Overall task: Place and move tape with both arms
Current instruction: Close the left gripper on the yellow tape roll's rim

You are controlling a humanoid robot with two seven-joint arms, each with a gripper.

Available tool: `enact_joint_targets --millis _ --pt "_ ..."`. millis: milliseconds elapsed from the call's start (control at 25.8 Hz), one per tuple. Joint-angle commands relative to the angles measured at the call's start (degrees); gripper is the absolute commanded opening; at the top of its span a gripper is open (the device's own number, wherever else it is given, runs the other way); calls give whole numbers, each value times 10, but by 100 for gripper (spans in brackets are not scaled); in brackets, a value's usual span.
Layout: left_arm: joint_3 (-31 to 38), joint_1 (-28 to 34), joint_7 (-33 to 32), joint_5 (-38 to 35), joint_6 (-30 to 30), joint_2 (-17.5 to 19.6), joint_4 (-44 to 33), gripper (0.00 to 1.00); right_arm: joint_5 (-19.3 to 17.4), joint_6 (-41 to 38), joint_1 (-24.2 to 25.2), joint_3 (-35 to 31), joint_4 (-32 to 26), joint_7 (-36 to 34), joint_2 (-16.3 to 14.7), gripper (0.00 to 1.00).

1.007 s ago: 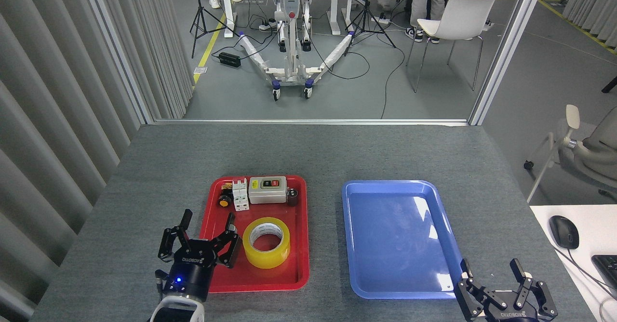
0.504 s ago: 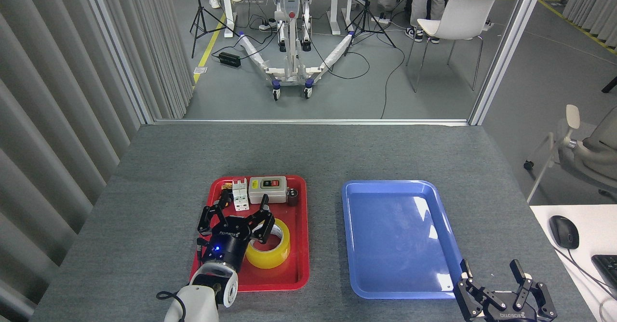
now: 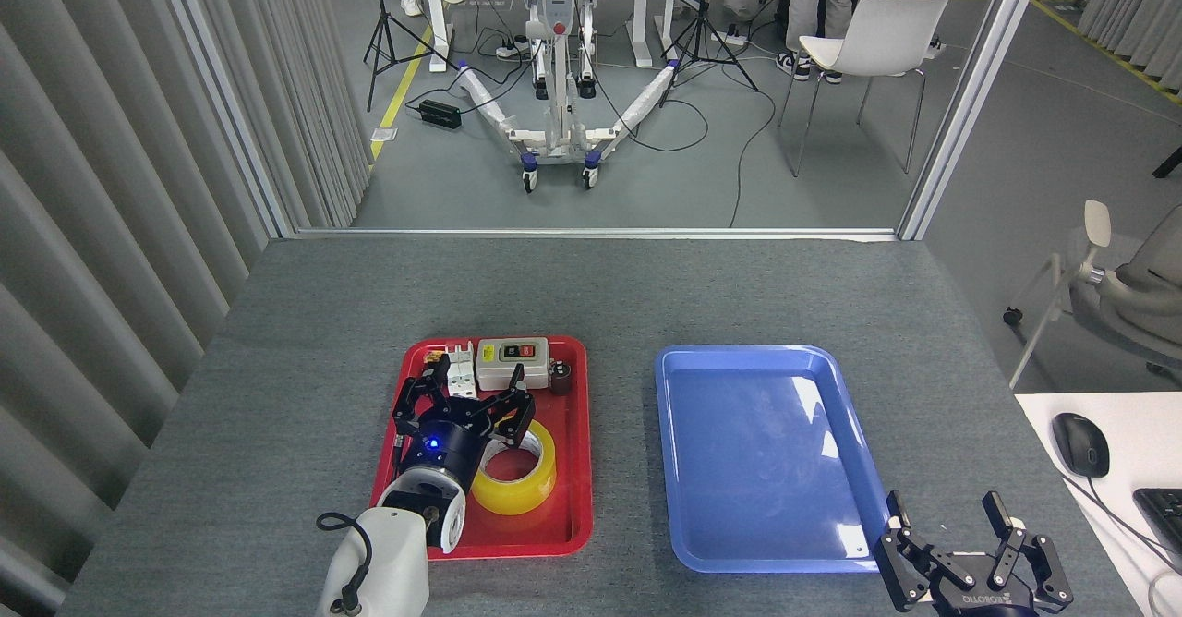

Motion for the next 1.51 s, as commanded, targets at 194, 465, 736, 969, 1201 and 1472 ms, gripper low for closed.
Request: enact_joint_targets --millis 194,465,736,969,1201,1472 --pt "26 0 -346 2 7 -7 -70 100 1 1 1 2 3 0 1 100" --pt "25 -23 -531 3 77 -8 -60 100 1 1 2 2 5 -1 1 100" --pt "11 -40 -537 20 95 0 -23 100 2 1 3 2 8 -1 2 100" --pt "-7 -48 -547 50 106 1 -23 100 2 1 3 3 8 -1 4 100" --pt "-16 -68 -548 65 104 2 -4 100 -1 1 1 1 5 1 2 100" --pt "-34 -69 -547 61 104 -2 14 99 -2 0 -2 5 5 3 0 100"
